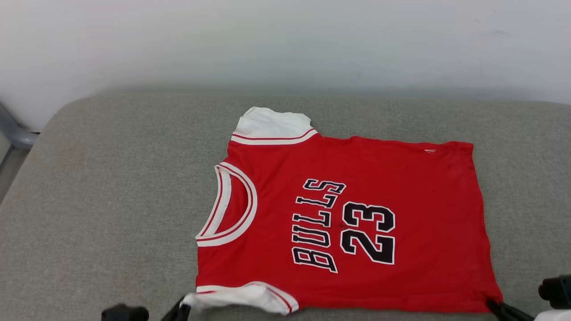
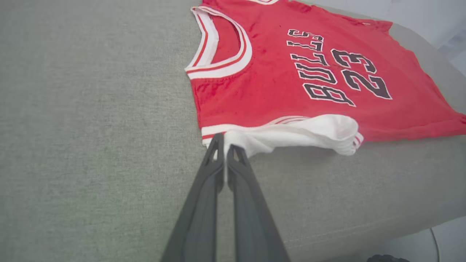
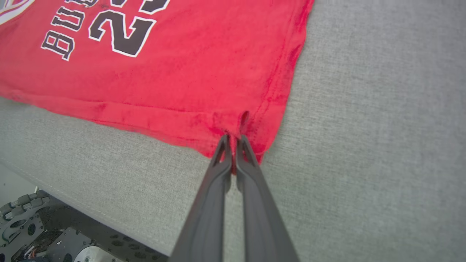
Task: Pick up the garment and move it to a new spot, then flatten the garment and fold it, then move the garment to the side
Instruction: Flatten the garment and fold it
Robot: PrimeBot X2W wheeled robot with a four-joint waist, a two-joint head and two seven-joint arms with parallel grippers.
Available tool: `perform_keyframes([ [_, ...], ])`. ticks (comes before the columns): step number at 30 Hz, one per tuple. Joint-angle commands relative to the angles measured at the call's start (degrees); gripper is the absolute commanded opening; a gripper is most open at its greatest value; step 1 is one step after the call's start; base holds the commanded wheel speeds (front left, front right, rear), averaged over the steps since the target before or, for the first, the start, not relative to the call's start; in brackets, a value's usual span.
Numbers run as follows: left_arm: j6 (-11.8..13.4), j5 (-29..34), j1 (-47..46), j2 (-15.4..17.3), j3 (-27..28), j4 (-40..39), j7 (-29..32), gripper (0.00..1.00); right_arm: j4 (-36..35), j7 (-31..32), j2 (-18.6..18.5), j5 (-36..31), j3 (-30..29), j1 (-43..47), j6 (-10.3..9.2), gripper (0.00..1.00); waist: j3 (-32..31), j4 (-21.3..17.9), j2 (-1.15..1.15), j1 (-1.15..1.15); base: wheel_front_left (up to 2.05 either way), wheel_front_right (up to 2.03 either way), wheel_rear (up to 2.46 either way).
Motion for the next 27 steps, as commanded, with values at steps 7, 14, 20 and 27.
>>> perform_keyframes([
  [7,-4.0,4.1,-11.3,-1.2,-0.1,3.4,0.8,0.0,-3.6,2.8,1.8,-0.2,-2.4,-3.4,-0.05,0.0,2.6,-0.6,-0.01,0.0,0.0,0.0,0.0],
  [14,-8.4,6.1,-21.3,-2.0,0.0,8.8,2.1,0.0,-4.5,3.4,1.7,1.4,-3.9,-7.9,-0.05,0.0,6.4,-2.2,-0.01,0.0,0.0,0.0,0.0],
  [20,-12.1,7.5,-29.1,-3.4,0.0,14.8,2.5,0.0,-3.1,4.1,1.3,2.4,-4.2,-12.4,-0.05,0.0,9.9,-3.3,-0.01,0.0,0.0,0.0,0.0],
  [27,-15.6,8.5,-35.8,-5.5,-0.4,23.3,1.7,0.0,0.1,3.9,1.5,2.1,-2.0,-18.1,-0.06,0.0,13.8,-3.8,-0.01,0.0,0.0,0.0,0.0],
])
